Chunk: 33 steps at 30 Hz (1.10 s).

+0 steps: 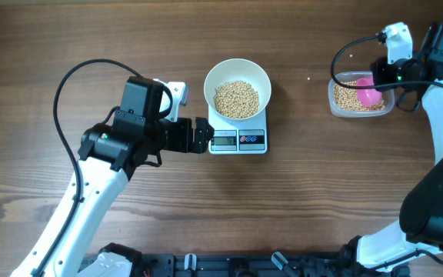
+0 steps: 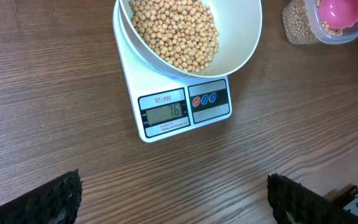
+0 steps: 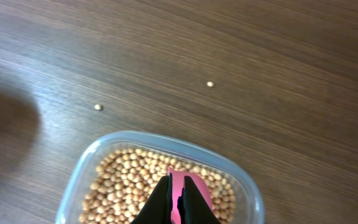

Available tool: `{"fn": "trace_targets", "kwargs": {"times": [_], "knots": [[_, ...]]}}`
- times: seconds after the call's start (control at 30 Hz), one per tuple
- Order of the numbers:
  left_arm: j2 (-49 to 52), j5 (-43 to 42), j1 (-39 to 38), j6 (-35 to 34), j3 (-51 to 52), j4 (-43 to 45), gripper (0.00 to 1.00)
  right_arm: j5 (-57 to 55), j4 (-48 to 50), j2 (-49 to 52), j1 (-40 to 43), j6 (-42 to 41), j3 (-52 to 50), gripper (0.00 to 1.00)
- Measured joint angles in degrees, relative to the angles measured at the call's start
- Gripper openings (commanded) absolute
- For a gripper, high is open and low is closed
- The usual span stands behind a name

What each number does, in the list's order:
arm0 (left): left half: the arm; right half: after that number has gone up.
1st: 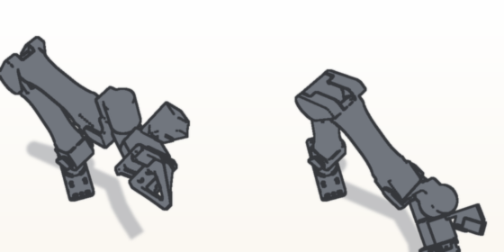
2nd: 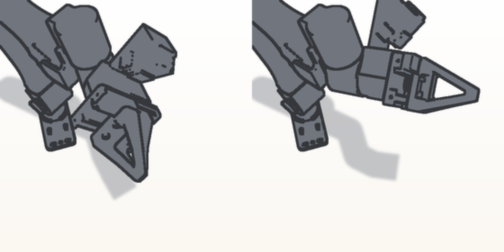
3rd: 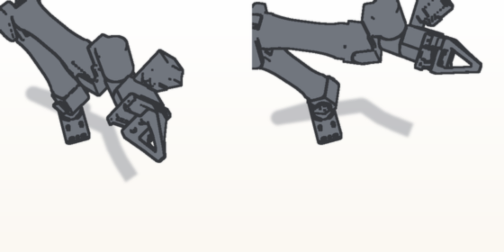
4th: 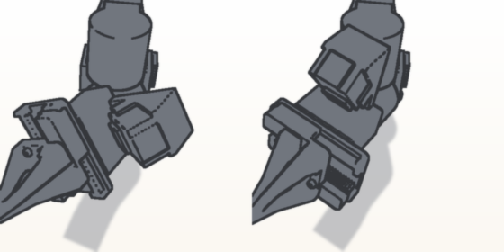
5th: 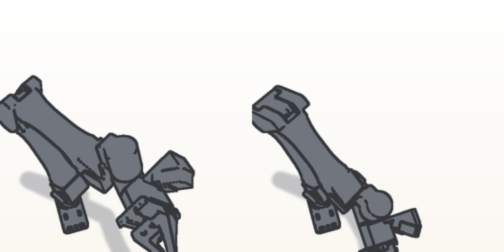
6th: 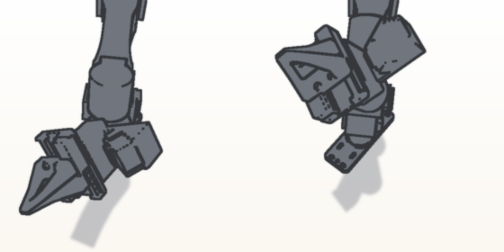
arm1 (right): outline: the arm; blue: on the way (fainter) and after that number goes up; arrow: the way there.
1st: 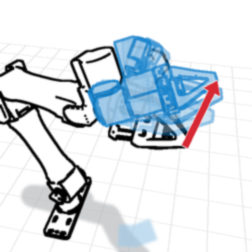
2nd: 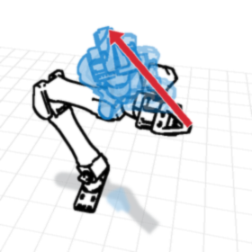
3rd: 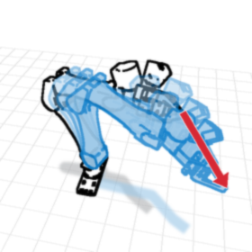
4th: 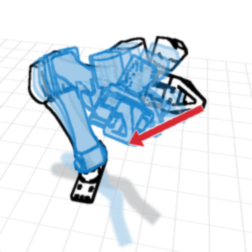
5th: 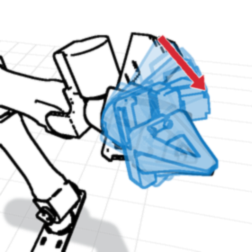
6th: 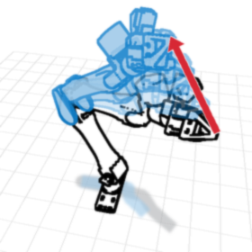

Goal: Scoop item into bowl and weigh 150g on scale
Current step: 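Lower the pink scoop into the soybean tub with the right gripper, then drag the pink scoop through the soybeans to fill it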

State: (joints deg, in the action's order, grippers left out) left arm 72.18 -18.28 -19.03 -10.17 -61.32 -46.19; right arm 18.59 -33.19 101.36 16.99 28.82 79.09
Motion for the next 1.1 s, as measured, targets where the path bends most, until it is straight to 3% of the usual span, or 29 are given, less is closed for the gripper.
{"fn": "trace_targets", "kwargs": {"times": [0.73,1.1], "knots": [[0.0,0.0,0.0,0.0,0.0,0.0,1.0,-4.72,0.59,0.04,-3.15,-0.09,-2.54,0.04],[0.0,0.0,0.0,0.0,0.0,0.0,1.0,-1.44,0.63,0.35,-4.22,-8.52,-3.26,0.04]]}}
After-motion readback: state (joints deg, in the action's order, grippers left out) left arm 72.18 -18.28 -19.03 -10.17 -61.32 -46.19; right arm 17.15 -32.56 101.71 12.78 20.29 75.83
